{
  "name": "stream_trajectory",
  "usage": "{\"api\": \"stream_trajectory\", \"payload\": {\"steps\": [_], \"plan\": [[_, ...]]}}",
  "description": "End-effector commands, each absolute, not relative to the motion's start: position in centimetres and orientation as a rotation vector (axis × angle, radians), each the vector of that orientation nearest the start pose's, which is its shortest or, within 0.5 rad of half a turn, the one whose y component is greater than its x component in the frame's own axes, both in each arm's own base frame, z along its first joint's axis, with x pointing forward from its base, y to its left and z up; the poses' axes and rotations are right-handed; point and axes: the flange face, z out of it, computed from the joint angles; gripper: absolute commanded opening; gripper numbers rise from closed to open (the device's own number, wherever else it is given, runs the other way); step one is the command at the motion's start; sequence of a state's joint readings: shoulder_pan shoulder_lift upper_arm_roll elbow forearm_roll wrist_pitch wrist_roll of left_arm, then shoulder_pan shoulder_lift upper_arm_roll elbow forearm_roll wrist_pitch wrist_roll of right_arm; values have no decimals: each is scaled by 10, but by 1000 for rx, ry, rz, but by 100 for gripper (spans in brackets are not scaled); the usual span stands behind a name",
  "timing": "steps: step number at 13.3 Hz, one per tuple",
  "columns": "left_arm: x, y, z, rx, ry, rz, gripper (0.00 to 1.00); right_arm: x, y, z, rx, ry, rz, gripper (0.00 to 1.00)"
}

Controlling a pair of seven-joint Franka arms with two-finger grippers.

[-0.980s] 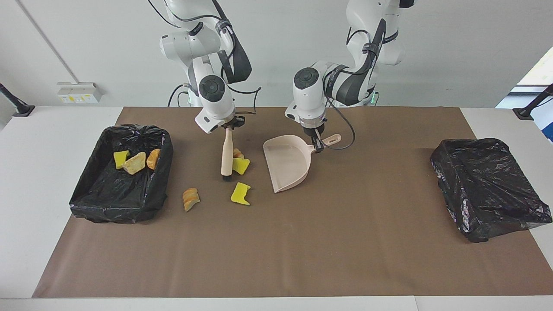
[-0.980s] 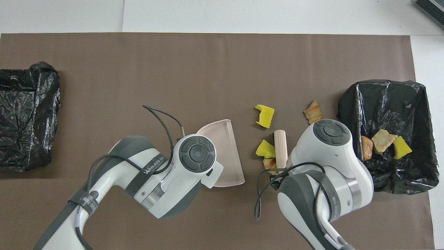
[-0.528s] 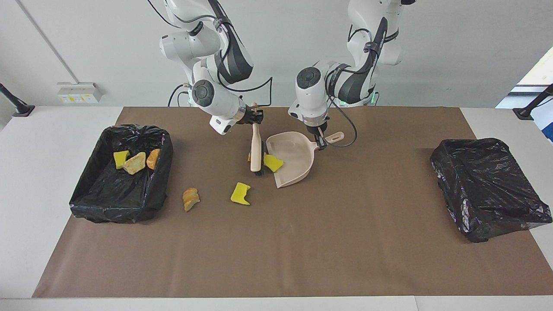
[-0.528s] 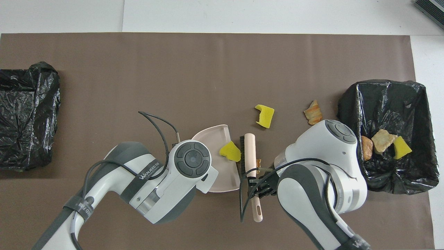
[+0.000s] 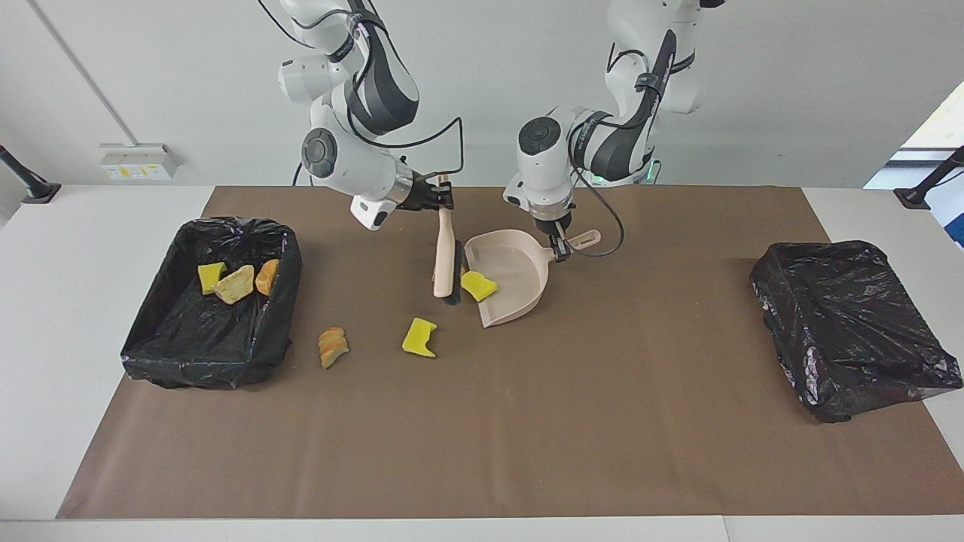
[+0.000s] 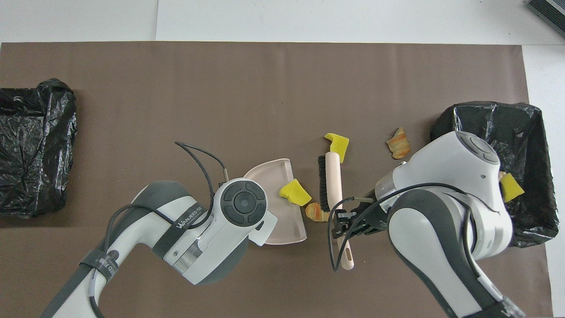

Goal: Sweep and dump trash in bin

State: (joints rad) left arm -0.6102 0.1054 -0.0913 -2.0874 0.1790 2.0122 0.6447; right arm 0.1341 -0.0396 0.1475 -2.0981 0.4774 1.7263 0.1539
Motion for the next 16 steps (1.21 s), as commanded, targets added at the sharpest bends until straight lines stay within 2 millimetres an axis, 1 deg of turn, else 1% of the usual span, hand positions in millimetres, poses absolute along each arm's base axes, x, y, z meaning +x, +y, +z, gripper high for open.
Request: {"api": "stream_trajectory", "payload": {"steps": [1, 2, 4, 5, 6, 7, 8, 9, 10, 11, 13, 14, 15, 16], "plan": [[417, -333, 362, -2225, 1955, 235, 0, 490, 149, 425, -3003, -59, 450, 0], [417, -333, 362, -2225, 1955, 235, 0, 502, 139, 425, -3095, -106, 390, 0], [417, -333, 363, -2227, 1955, 233, 0, 547, 116, 412, -3233, -160, 344, 0], [417, -332, 362, -2228, 1952, 240, 0, 568, 98, 409, -3312, -184, 320, 0], [417, -332, 362, -2230, 1951, 238, 0, 583, 76, 404, -3401, -232, 306, 0], [418, -330, 362, -2231, 1949, 241, 0, 589, 65, 398, -3464, -343, 315, 0], [419, -330, 362, -2232, 1946, 238, 0, 593, 62, 388, -3501, -429, 316, 0], [420, -330, 362, -2236, 1945, 236, 0, 596, 58, 372, -3526, -473, 353, 0], [419, -329, 362, -2234, 1945, 238, 0, 596, 58, 359, -3533, -494, 408, 0], [420, -330, 362, -2236, 1945, 234, 0, 594, 65, 352, -3516, -502, 439, 0], [421, -331, 363, -2237, 1947, 218, 0, 584, 76, 346, -3433, -440, 523, 0], [421, -331, 363, -2237, 1947, 218, 0, 574, 92, 342, -3356, -443, 553, 0], [421, -331, 363, -2237, 1947, 218, 0, 566, 116, 339, -3265, -457, 560, 0], [421, -331, 363, -2237, 1947, 218, 0, 560, 136, 339, -3187, -462, 555, 0]]}}
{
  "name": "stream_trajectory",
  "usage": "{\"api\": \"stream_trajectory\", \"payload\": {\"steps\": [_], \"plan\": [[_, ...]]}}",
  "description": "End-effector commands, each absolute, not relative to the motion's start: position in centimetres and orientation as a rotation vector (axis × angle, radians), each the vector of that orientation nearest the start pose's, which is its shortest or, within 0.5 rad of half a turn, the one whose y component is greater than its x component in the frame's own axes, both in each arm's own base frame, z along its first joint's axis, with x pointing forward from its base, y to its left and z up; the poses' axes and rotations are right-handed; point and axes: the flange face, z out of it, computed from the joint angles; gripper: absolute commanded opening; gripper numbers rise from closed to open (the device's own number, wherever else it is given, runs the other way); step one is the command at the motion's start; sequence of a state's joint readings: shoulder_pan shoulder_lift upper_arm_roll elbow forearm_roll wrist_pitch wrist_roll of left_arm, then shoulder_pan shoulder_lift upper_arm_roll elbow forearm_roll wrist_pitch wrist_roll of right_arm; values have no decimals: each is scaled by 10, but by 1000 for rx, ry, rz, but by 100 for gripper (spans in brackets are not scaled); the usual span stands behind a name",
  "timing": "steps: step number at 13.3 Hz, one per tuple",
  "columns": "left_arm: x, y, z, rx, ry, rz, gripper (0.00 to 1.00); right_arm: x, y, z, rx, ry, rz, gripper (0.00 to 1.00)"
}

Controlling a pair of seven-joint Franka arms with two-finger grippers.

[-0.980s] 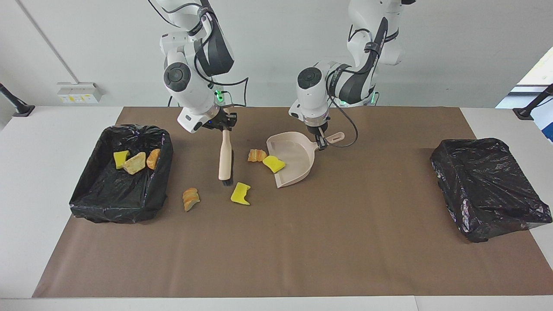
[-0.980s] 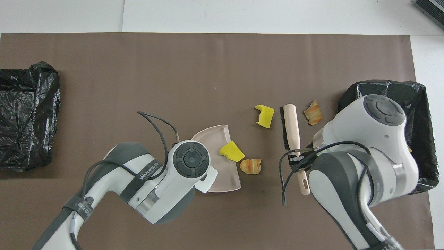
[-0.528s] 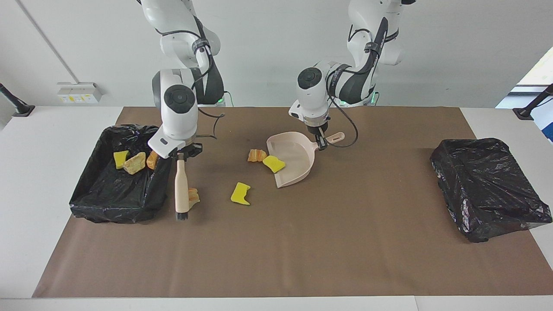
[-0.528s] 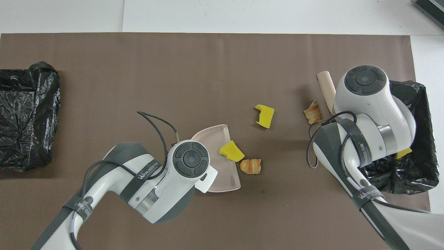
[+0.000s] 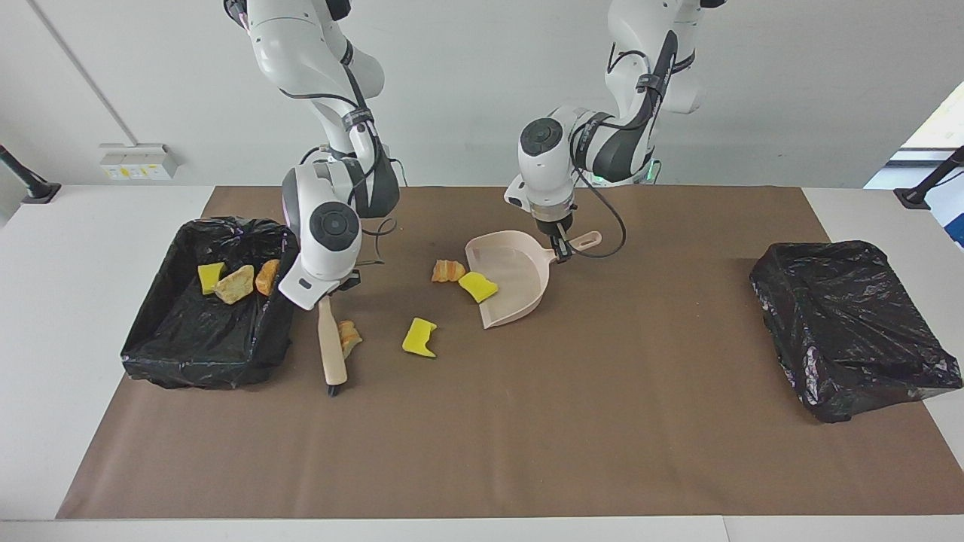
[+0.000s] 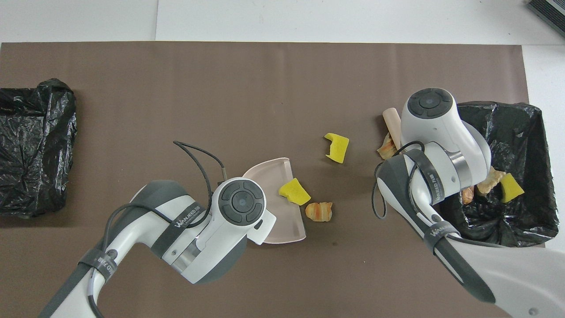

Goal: Sweep and dump trash in bin

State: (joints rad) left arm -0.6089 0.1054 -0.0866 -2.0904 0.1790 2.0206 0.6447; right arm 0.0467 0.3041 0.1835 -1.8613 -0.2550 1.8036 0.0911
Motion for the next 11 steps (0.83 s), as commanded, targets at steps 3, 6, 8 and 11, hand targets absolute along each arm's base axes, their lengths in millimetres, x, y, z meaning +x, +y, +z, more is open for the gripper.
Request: {"api": "stream_trajectory", "payload": {"steps": [3, 6, 8, 11], "plan": [[421, -330, 362, -2238, 1947, 216, 0, 533, 186, 335, -3003, -487, 584, 0], [421, -330, 361, -2238, 1947, 216, 0, 494, 205, 330, -2861, -463, 664, 0], [422, -330, 362, -2240, 1947, 205, 0, 465, 215, 327, -2765, -429, 706, 0], [429, -324, 360, -2259, 1930, 198, 0, 443, 234, 329, -2655, -357, 724, 0]]}}
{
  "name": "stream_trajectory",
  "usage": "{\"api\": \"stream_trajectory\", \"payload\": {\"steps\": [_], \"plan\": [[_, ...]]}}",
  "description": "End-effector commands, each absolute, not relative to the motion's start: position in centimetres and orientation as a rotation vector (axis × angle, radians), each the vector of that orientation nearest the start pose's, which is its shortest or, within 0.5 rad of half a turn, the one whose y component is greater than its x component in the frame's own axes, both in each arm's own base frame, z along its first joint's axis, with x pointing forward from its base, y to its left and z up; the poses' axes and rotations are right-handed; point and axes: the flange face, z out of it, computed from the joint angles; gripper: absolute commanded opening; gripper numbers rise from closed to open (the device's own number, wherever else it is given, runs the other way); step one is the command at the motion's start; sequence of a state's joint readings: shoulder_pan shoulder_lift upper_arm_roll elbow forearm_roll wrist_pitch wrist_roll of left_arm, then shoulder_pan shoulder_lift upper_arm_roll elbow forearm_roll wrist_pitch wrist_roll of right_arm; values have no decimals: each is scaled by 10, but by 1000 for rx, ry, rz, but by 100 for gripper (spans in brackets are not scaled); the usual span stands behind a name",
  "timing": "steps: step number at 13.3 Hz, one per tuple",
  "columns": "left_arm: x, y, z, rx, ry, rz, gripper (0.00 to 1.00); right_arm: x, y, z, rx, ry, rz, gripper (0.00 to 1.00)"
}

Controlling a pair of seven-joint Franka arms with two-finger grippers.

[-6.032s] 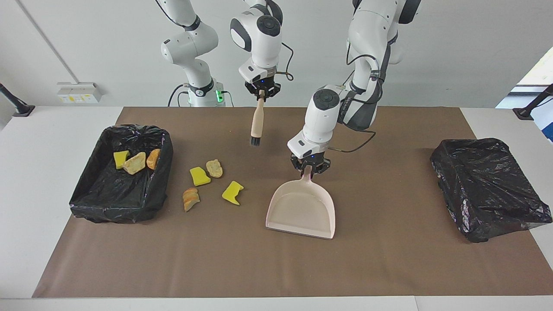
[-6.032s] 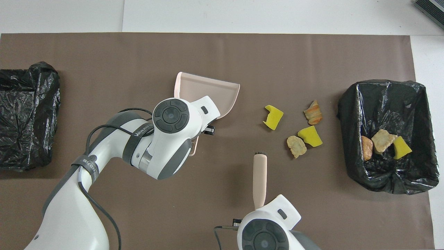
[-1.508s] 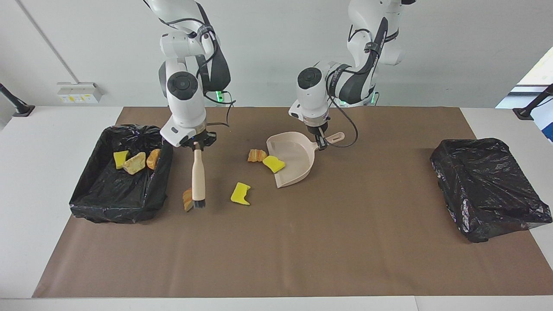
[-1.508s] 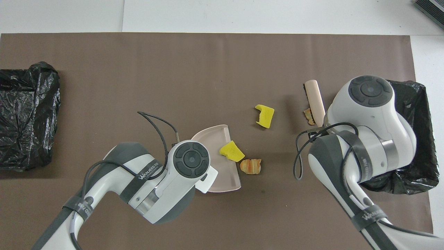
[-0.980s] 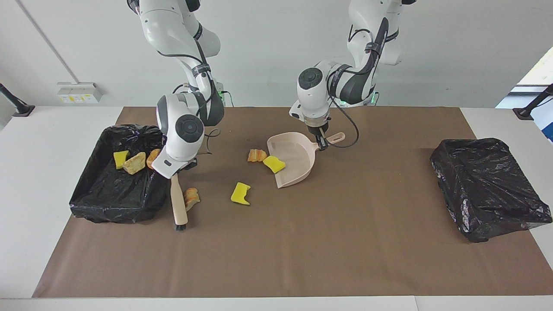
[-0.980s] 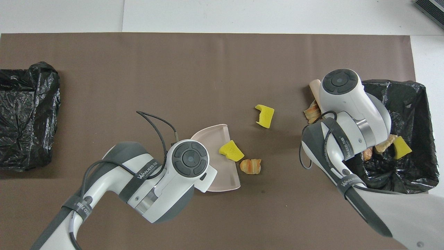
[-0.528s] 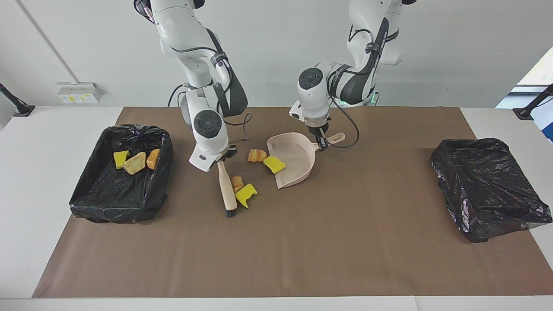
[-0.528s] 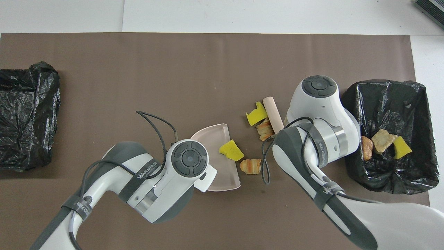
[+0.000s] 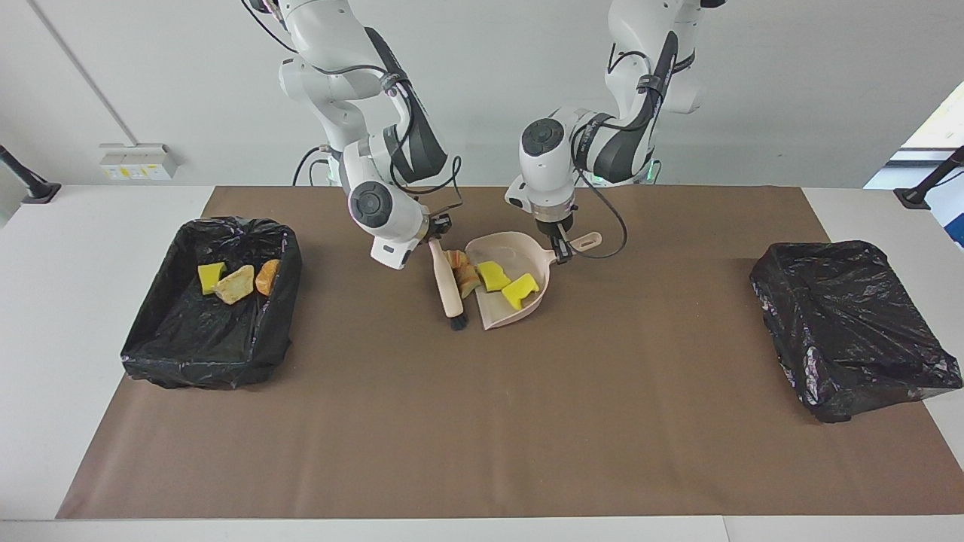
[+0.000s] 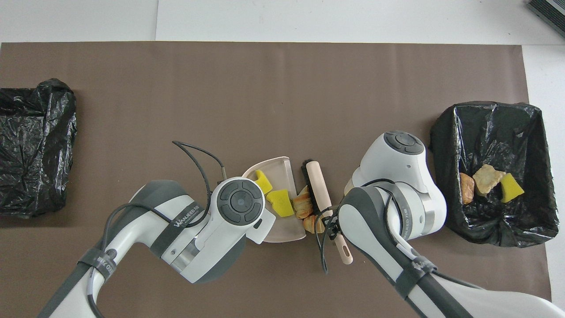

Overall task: Sweep and dump trash in bin
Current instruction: 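Brush crusts and sponge into the dustpan with the right gripper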

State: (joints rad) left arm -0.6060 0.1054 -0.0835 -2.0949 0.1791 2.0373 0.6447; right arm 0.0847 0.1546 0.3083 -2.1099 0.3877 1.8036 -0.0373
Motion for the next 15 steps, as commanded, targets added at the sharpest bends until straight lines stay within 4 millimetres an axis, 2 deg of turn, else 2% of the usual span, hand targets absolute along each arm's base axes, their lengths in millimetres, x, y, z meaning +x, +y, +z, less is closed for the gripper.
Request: {"api": "stream_trajectory", "payload": {"steps": [1, 3, 4, 5, 6, 7, 8, 9, 10, 11, 13, 15], "plan": [[430, -324, 361, -2260, 1930, 189, 0, 440, 241, 332, -2624, -331, 719, 0], [429, -324, 361, -2259, 1934, 192, 0, 447, 235, 349, -2622, -312, 685, 0], [430, -324, 361, -2254, 1939, 193, 0, 451, 226, 370, -2642, -284, 641, 0], [432, -320, 359, -2257, 1937, 199, 0, 456, 208, 389, -2680, -214, 619, 0], [431, -319, 358, -2255, 1937, 204, 0, 466, 175, 397, -2739, -153, 621, 0], [430, -318, 358, -2253, 1939, 206, 0, 467, 147, 400, -2783, -140, 679, 0], [429, -317, 356, -2235, 1962, 213, 0, 460, 131, 399, -2829, -136, 718, 0], [429, -318, 357, -2226, 1973, 207, 0, 439, 127, 391, -2916, -161, 736, 0], [427, -320, 357, -2220, 1980, 207, 0, 419, 134, 383, -2982, -116, 680, 0], [425, -321, 356, -2214, 1983, 211, 0, 399, 159, 372, -3026, -108, 651, 0], [417, -315, 354, -2163, 1992, 224, 0, 389, 191, 346, -3053, -57, 684, 0], [411, -311, 352, -2109, 2001, 226, 0, 383, 222, 332, -2983, -52, 648, 0]]}}
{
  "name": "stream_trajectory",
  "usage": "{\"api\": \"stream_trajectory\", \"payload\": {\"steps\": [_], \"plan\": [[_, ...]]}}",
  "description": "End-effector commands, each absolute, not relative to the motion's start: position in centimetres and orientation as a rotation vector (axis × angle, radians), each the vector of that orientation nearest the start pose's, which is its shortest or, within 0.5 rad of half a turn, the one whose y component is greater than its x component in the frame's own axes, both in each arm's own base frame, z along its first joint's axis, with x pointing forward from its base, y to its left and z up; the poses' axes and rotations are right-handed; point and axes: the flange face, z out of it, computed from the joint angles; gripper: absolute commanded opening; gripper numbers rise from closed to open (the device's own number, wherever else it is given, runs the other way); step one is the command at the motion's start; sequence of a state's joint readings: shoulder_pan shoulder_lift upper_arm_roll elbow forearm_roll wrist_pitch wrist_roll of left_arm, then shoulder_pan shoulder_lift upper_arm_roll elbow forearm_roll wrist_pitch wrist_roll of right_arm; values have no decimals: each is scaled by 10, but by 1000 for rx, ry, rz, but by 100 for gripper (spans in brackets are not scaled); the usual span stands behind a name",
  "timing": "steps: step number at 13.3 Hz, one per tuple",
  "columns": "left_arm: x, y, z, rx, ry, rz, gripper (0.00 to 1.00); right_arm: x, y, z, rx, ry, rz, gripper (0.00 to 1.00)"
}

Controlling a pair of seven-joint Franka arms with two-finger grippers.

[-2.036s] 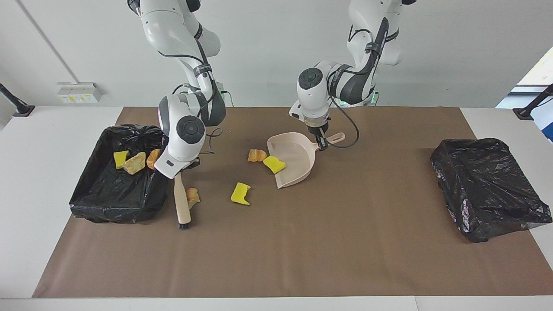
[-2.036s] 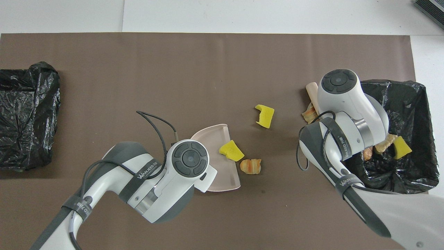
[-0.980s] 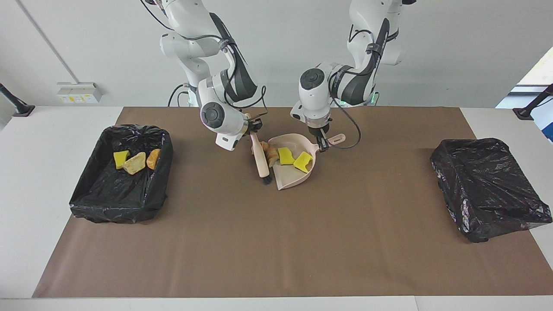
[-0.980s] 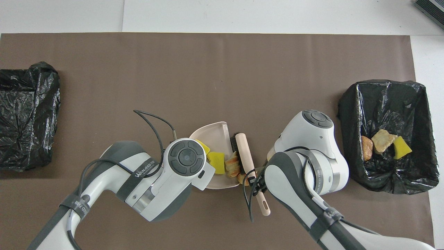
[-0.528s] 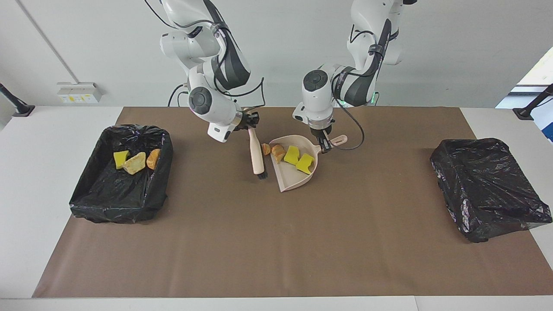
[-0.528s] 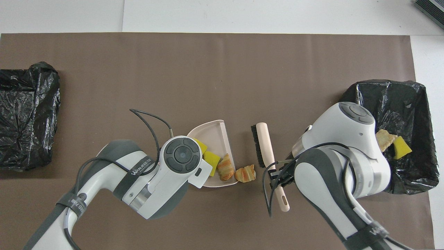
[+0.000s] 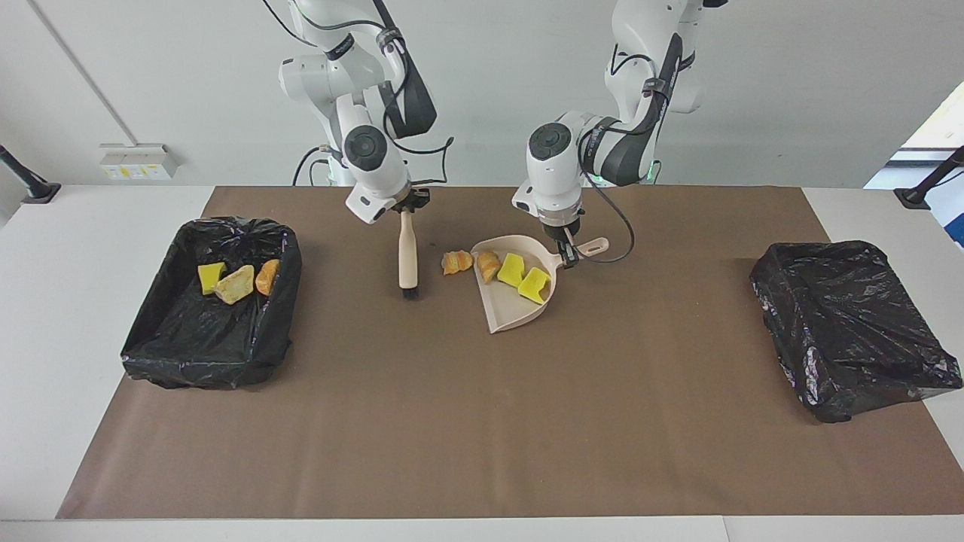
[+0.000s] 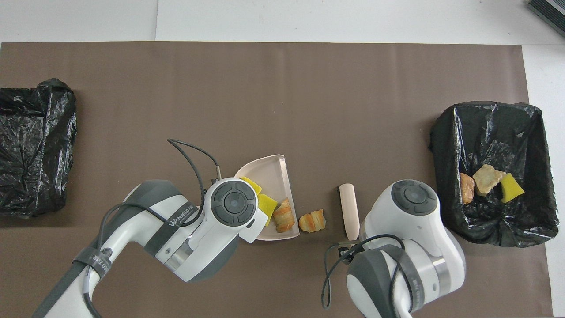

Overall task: Sweep and dump trash in bin
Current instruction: 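Brush crusts and sponge into the dustpan with the right gripper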

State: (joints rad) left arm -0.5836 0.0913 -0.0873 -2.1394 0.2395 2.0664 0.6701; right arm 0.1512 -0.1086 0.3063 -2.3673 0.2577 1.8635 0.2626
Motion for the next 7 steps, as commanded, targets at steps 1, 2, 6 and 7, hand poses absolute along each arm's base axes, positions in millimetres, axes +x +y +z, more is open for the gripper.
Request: {"api": "stream_trajectory", "payload": {"steps": [1, 2, 6, 7], "plan": [[408, -310, 351, -2104, 2003, 230, 0, 384, 230, 325, -2926, -14, 643, 0], [406, -310, 351, -2102, 2005, 232, 0, 388, 236, 320, -2858, 42, 627, 0], [407, -309, 351, -2107, 2002, 229, 0, 385, 281, 330, -2641, 97, 539, 0], [408, -309, 351, -2109, 2002, 222, 0, 386, 287, 333, -2574, 133, 535, 0]]}}
